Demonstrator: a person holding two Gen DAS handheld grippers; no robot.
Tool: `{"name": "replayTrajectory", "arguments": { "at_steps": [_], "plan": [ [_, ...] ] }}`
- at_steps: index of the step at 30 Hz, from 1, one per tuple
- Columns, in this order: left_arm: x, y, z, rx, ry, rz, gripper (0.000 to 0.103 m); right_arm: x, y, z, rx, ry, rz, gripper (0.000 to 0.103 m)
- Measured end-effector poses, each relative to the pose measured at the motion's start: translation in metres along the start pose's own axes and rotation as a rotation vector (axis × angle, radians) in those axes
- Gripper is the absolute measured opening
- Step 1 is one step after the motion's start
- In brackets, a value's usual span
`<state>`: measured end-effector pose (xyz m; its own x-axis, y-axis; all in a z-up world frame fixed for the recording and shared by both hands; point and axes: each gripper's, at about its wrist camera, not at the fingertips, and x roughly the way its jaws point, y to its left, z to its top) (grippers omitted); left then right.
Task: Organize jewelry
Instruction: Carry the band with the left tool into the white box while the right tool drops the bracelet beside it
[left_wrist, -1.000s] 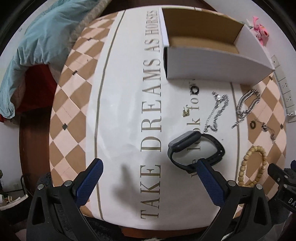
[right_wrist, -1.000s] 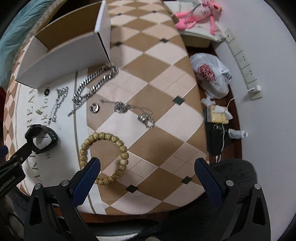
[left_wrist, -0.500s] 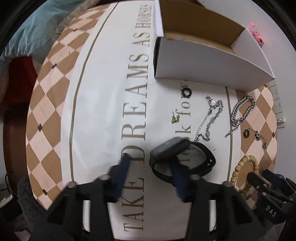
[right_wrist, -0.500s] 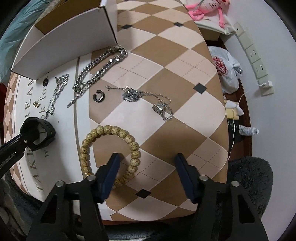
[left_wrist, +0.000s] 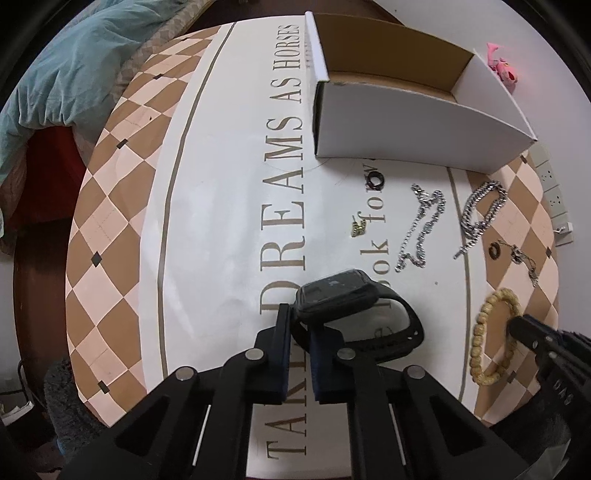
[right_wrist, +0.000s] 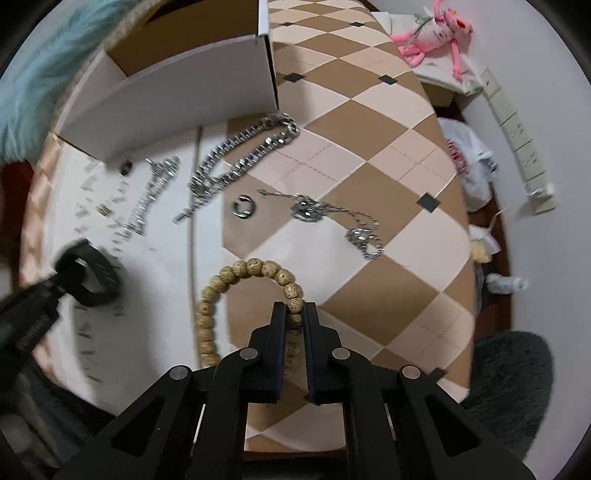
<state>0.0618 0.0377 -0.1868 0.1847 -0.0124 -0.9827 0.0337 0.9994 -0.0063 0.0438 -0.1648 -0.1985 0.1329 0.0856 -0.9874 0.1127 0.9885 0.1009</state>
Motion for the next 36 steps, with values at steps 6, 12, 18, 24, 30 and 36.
{"name": "replayTrajectory", "arguments": {
  "at_steps": [6,12,18,24,30,36],
  "plan": [
    [-0.034,-0.003,-0.012,0.004,-0.049,-0.035,0.006,-0.038,0.005,0.006,0.023,-0.061,0.118,0.009],
    [-0.064,-0.004,-0.011,0.009,-0.104,-0.064,0.006,-0.076,0.011,0.021,-0.006,-0.126,0.175,0.009],
    [-0.087,-0.014,0.041,0.014,-0.159,-0.099,0.006,-0.119,0.010,0.055,-0.023,-0.209,0.265,0.009],
    [-0.094,-0.011,0.099,0.018,-0.184,-0.130,0.006,-0.152,0.025,0.105,-0.070,-0.280,0.307,0.009],
    [-0.073,-0.010,0.143,0.027,-0.142,-0.137,0.006,-0.135,0.042,0.163,-0.096,-0.249,0.308,0.009],
    [-0.043,-0.006,0.173,-0.021,-0.068,-0.160,0.009,-0.102,0.045,0.200,-0.070,-0.184,0.304,0.009]
  ]
}}
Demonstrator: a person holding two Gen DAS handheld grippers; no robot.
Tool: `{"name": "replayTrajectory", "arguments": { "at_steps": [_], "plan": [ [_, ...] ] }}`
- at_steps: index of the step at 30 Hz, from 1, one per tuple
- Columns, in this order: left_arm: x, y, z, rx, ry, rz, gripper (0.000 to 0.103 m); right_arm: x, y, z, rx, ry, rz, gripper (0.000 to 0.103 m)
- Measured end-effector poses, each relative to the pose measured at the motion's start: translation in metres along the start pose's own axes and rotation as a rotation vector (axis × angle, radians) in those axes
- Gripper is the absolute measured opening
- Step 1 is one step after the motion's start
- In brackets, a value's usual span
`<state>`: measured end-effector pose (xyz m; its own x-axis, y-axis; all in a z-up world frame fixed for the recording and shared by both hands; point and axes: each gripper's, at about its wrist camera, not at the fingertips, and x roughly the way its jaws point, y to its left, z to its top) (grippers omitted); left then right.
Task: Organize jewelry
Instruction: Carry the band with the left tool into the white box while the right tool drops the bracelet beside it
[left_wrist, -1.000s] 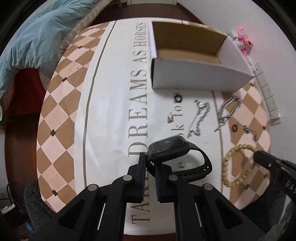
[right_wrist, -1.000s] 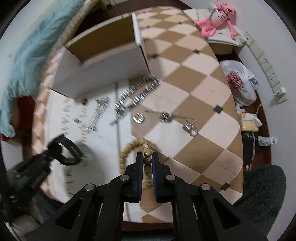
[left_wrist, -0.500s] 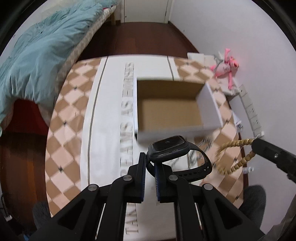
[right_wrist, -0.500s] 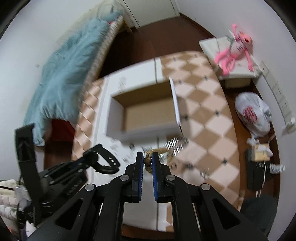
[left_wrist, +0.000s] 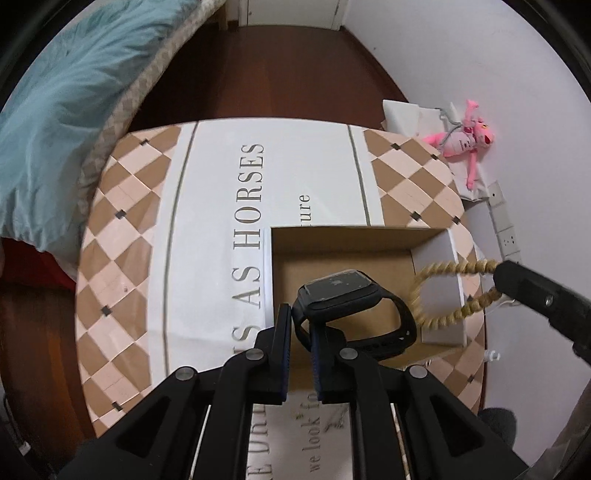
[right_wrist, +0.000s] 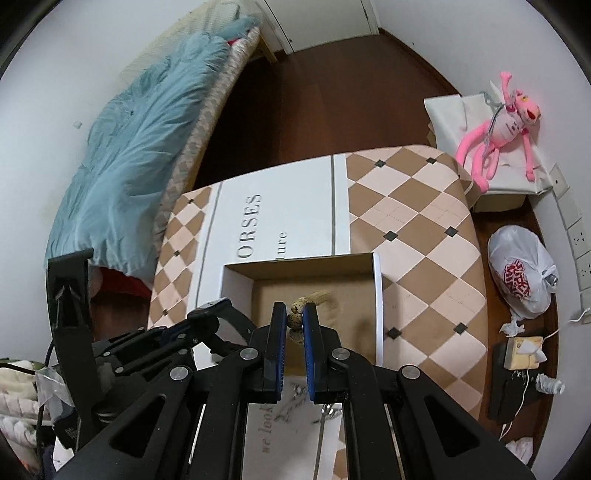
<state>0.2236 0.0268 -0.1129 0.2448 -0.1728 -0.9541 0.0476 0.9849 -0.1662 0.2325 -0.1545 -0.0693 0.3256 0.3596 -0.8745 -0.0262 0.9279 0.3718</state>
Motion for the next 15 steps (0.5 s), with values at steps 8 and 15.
{"name": "replayTrajectory", "arguments": {
  "at_steps": [8,15],
  "plan": [
    [0.018,0.004,0.011,-0.036,0.054,0.008,0.018,0.045,-0.022,0.008,0.045,0.157,0.061,0.011],
    [0.002,0.001,0.009,-0.045,0.002,-0.004,0.096,0.031,-0.037,-0.001,0.053,0.106,-0.017,0.058]
  ]
}}
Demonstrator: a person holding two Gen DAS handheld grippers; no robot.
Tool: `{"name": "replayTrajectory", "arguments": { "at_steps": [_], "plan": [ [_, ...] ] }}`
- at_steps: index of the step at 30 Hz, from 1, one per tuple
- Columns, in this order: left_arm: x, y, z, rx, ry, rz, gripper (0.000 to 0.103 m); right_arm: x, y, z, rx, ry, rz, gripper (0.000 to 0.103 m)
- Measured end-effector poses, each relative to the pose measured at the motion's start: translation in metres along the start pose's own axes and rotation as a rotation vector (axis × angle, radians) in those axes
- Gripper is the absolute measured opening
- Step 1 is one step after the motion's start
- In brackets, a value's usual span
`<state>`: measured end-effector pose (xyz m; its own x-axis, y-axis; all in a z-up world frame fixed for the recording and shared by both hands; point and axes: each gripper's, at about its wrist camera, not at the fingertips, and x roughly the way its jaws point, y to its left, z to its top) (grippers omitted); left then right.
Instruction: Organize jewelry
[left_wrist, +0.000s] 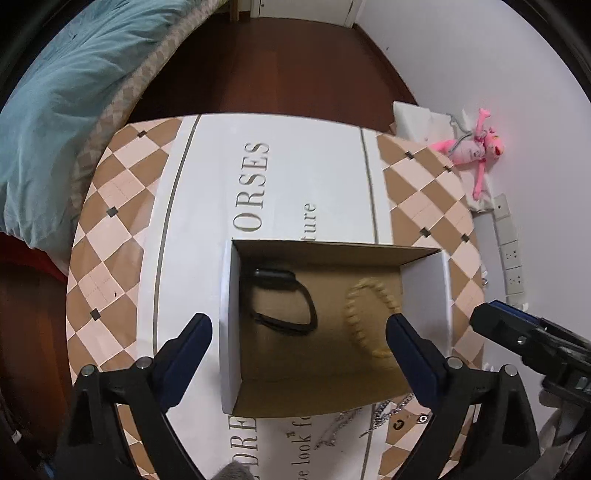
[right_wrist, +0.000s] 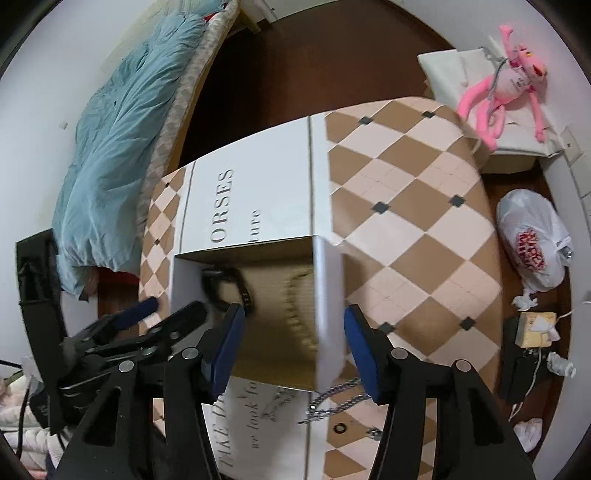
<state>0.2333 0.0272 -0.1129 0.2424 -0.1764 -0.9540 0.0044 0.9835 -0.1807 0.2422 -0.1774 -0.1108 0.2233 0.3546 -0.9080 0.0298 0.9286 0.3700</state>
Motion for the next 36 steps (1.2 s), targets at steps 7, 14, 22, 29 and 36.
{"name": "replayTrajectory", "arguments": {
  "at_steps": [7,14,22,29,36],
  "plan": [
    [-0.021,-0.002,-0.014,0.059,-0.101,0.111,0.096,-0.005,0.015,-0.024,-0.106,-0.065,-0.255,0.089],
    [-0.035,0.016,-0.036,0.052,-0.192,0.236,0.096,0.005,0.032,-0.051,-0.155,-0.091,-0.355,0.095],
    [-0.058,0.023,-0.057,0.038,-0.253,0.286,0.096,-0.015,0.048,-0.073,-0.147,-0.161,-0.366,0.095],
    [-0.097,0.013,-0.084,0.047,-0.327,0.262,0.096,-0.056,0.064,-0.098,-0.159,-0.254,-0.379,0.095],
    [-0.134,0.005,-0.109,0.038,-0.394,0.225,0.096,-0.097,0.076,-0.124,-0.165,-0.341,-0.374,0.095]
  ]
}}
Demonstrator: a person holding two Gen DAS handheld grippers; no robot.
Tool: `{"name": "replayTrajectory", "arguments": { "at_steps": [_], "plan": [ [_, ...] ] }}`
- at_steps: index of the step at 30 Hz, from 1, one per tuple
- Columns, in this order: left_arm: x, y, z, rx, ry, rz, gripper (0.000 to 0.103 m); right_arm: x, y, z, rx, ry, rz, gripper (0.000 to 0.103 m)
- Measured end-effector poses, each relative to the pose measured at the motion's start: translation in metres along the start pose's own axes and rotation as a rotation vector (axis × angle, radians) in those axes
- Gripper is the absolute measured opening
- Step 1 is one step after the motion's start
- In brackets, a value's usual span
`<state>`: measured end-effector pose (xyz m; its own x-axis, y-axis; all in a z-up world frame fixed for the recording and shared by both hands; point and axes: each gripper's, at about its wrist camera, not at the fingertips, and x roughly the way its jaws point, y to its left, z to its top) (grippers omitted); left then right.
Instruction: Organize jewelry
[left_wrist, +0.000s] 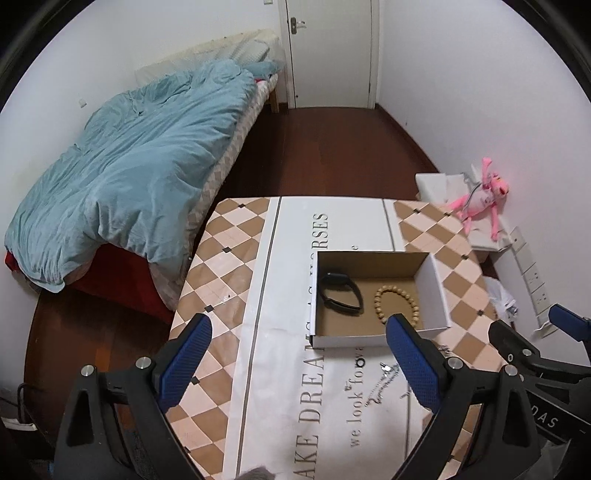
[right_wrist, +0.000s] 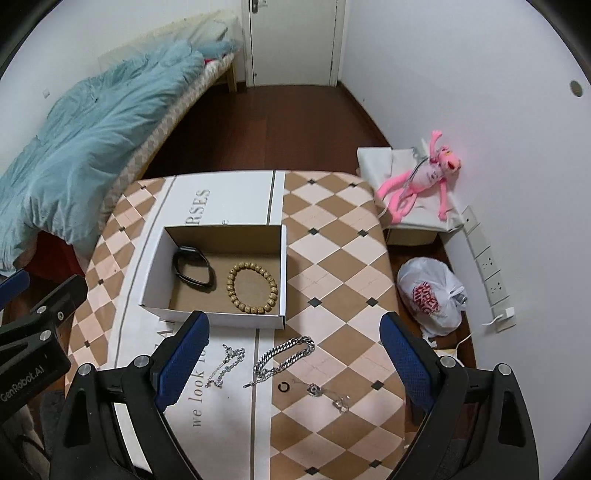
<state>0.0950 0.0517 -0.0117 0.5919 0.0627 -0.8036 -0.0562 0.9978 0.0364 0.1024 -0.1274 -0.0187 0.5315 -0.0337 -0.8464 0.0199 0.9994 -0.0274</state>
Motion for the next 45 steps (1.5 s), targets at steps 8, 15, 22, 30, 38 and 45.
{"name": "replayTrajectory", "arguments": {
  "at_steps": [8,15,22,30,38,45],
  "plan": [
    [-0.021,0.007,-0.016,-0.045,-0.017,0.021,0.096,-0.032,-0.014,-0.024,0.065,-0.030,0.041,0.095],
    [0.007,0.002,-0.055,-0.039,0.025,0.017,0.096,0.005,-0.047,-0.068,0.173,0.062,0.054,0.095],
    [0.063,-0.010,-0.091,-0.039,0.131,0.000,0.096,0.076,-0.075,-0.104,0.273,0.171,0.110,0.095],
    [0.109,-0.008,-0.106,-0.028,0.202,0.072,0.096,0.142,-0.066,-0.087,0.260,0.198,0.095,0.078],
    [0.125,-0.012,-0.104,0.005,0.227,0.079,0.096,0.176,-0.035,-0.073,0.143,0.206,0.014,0.048],
    [0.132,-0.038,-0.102,0.072,0.248,0.006,0.096,0.175,-0.041,-0.072,0.119,0.206,0.022,0.007]
  ]
}}
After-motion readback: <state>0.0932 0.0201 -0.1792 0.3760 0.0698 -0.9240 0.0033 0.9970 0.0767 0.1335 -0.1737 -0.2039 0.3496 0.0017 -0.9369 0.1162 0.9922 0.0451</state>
